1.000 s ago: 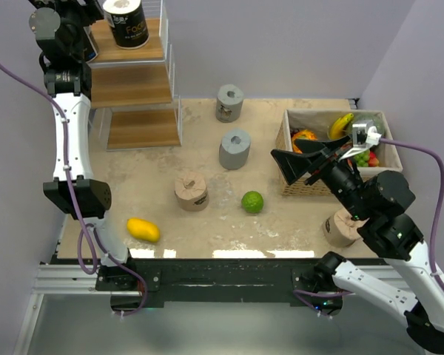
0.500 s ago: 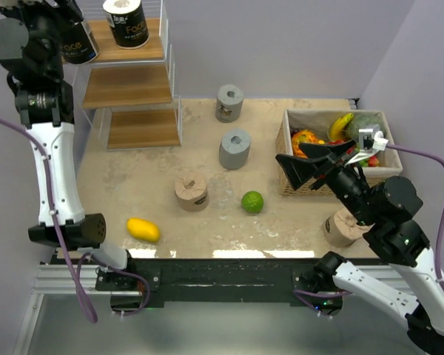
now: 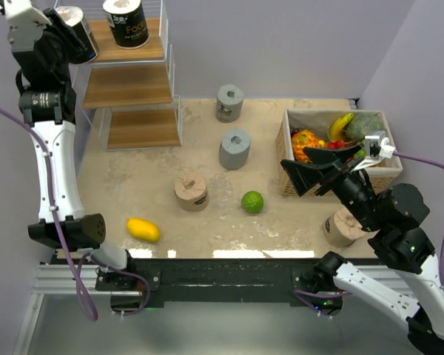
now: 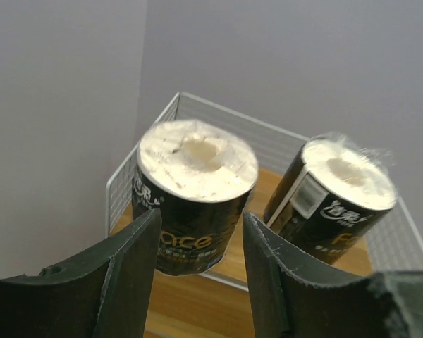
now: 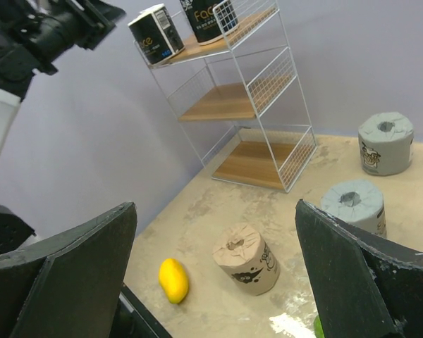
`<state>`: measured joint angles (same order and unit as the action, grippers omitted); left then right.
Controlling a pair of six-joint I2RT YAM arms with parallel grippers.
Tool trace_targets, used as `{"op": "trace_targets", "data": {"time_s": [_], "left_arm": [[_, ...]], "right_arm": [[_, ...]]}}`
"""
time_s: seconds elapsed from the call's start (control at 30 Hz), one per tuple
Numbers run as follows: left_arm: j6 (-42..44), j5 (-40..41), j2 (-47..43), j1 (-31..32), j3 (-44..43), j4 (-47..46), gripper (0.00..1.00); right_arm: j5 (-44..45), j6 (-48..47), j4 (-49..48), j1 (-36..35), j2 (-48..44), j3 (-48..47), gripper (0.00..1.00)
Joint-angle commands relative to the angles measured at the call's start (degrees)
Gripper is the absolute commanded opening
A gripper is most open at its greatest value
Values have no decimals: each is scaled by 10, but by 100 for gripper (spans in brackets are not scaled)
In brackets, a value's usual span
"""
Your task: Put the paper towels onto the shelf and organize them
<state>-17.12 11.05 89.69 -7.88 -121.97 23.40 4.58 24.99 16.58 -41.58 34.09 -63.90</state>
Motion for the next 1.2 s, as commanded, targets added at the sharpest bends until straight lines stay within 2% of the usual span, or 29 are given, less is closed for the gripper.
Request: {"op": "trace_targets", "data": {"time_s": [0.0, 0.13, 0.47, 0.97, 1.17], "left_arm": [[-14, 29, 26, -10, -7, 25, 53], [-12, 28, 49, -15, -8, 17, 53], [12, -11, 94, -18, -12, -76, 55], [7, -103, 164, -19, -35, -108, 58], [12, -123, 117, -20, -22, -104, 64]], "right_arm": [[3, -17, -5, -1, -2, 2, 98], [8, -20, -9, -1, -1, 0, 98], [5, -14, -17, -1, 12, -3, 98], [17, -6, -10, -2, 19, -3, 98], [36, -6, 18, -2, 24, 5, 98]]}}
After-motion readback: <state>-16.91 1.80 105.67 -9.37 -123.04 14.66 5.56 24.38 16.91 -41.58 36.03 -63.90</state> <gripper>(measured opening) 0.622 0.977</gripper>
